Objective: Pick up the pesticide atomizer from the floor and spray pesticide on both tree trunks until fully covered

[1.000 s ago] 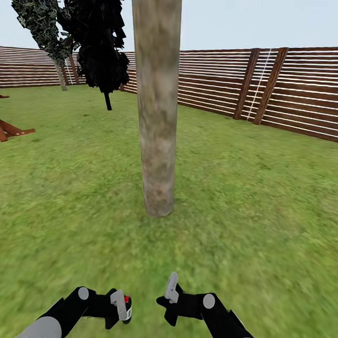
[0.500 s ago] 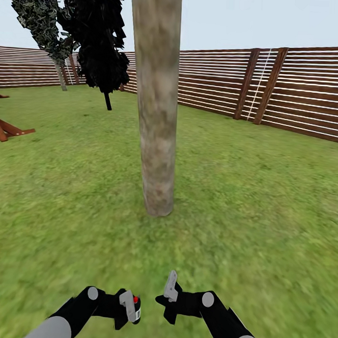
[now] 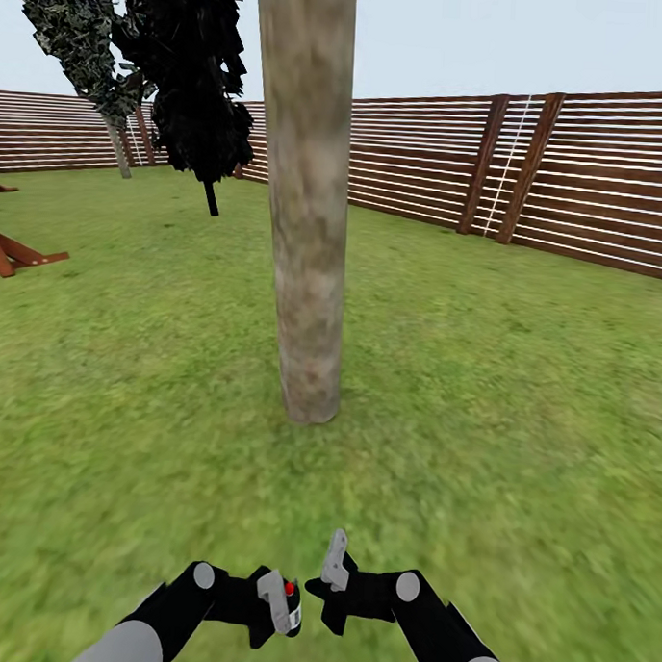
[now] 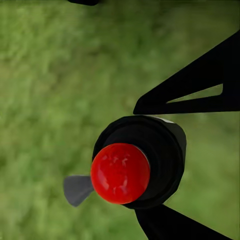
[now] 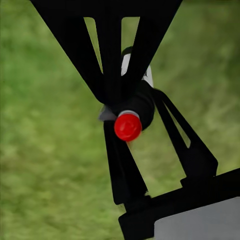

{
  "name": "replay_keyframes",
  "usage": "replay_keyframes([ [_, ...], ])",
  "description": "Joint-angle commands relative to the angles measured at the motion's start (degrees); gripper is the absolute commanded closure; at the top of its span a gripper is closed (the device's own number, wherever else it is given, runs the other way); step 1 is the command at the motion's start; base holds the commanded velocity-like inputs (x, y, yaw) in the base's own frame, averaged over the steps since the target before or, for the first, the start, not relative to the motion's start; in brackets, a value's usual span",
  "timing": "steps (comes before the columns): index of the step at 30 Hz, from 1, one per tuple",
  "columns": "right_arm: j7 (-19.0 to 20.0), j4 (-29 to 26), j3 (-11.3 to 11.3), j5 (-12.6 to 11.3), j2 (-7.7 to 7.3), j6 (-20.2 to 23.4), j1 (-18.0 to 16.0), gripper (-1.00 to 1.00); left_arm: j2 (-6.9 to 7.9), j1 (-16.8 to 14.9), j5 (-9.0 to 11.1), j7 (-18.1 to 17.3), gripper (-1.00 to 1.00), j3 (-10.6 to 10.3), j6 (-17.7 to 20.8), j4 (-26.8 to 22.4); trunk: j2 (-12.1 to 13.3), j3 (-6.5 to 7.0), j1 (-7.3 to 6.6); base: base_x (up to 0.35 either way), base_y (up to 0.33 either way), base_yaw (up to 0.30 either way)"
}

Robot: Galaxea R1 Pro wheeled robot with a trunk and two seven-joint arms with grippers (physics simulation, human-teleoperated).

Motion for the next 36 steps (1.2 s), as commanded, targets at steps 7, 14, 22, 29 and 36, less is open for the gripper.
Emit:
replay_keyframes([
  [7,0.01,-0.06,-0.07,0.59,0.01,-0.34,-0.02,1.0,-0.26,-0.02,-0.47,-0.72,1.0,0.57,-0.43,-0.06,-0.02,-0.05,-0.01,0.0,0.0,0.0],
  [14,0.02,-0.08,-0.07,0.59,0.01,-0.34,-0.02,1.0,-0.51,-0.02,-0.35,-2.26,1.0,0.58,-0.43,-0.06,-0.02,-0.05,-0.01,0.0,0.0,0.0],
  [22,0.0,-0.07,-0.07,0.59,0.0,-0.35,-0.02,1.0,-0.94,-0.11,0.18,-2.03,1.0,0.68,-0.18,-0.13,-0.02,-0.05,-0.01,0.0,0.0,0.0],
  [29,0.02,-0.06,-0.07,0.59,-0.02,-0.36,-0.02,1.0,-1.05,-0.11,0.47,-2.03,1.0,0.82,-0.25,-0.15,-0.02,-0.05,-0.01,0.0,0.0,0.0],
  [36,0.02,-0.06,-0.07,0.59,-0.07,-0.34,-0.02,1.0,-1.05,-0.11,1.81,-2.26,1.0,0.86,-0.52,-0.06,-0.02,-0.05,-0.01,0.0,0.0,0.0],
])
